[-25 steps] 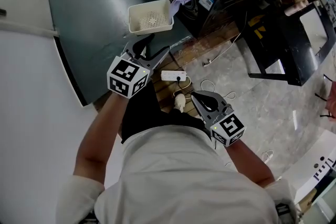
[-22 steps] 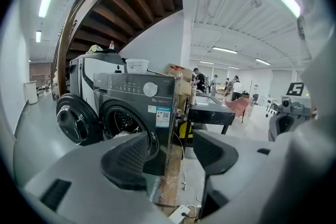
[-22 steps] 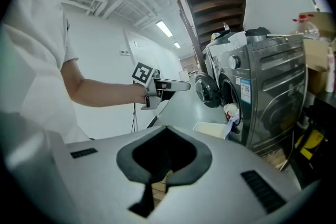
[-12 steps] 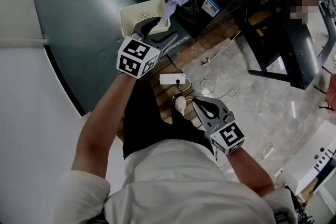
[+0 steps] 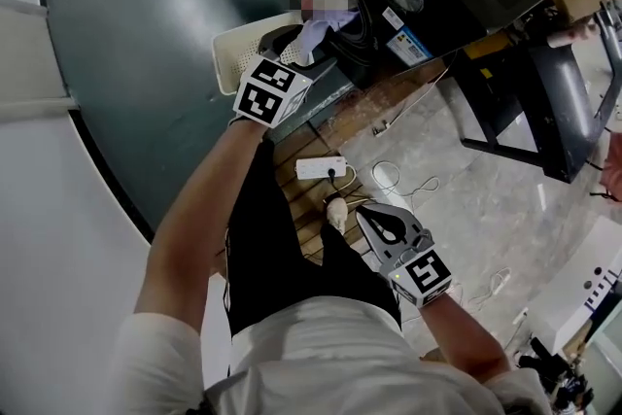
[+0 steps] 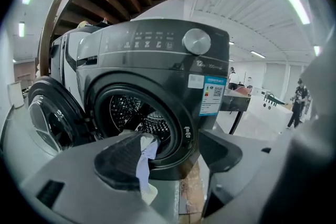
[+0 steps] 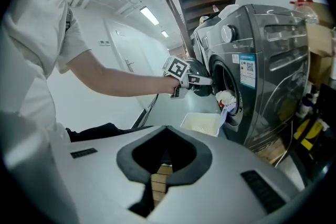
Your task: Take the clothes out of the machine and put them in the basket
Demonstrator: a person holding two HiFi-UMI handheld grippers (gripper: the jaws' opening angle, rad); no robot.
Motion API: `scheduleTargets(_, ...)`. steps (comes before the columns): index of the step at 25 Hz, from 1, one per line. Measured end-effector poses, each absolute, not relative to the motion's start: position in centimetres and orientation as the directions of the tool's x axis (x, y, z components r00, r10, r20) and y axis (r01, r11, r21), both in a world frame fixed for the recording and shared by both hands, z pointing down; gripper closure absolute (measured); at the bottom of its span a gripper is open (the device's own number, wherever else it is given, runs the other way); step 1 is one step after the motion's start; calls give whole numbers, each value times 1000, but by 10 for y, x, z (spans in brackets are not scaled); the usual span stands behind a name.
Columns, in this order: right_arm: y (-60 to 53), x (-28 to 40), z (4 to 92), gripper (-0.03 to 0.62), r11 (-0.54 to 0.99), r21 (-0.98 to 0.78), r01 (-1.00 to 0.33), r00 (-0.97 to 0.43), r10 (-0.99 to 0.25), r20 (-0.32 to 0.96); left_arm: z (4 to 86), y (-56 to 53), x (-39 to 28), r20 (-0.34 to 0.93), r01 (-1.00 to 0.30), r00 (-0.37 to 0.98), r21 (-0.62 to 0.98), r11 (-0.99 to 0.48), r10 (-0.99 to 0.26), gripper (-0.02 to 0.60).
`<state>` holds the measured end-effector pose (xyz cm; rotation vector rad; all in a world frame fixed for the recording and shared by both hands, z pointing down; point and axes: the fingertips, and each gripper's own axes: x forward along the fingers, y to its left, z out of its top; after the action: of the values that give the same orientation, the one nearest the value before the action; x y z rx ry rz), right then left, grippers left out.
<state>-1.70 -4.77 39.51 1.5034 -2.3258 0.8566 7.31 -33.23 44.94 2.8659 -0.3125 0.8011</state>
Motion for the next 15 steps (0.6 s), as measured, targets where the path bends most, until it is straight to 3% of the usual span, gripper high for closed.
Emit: scheduleTargets(15,-122,-30,447,591,265,-374,-889,-439,-729,526,564,-423,139,597,-181,795,67,-981,-106,202)
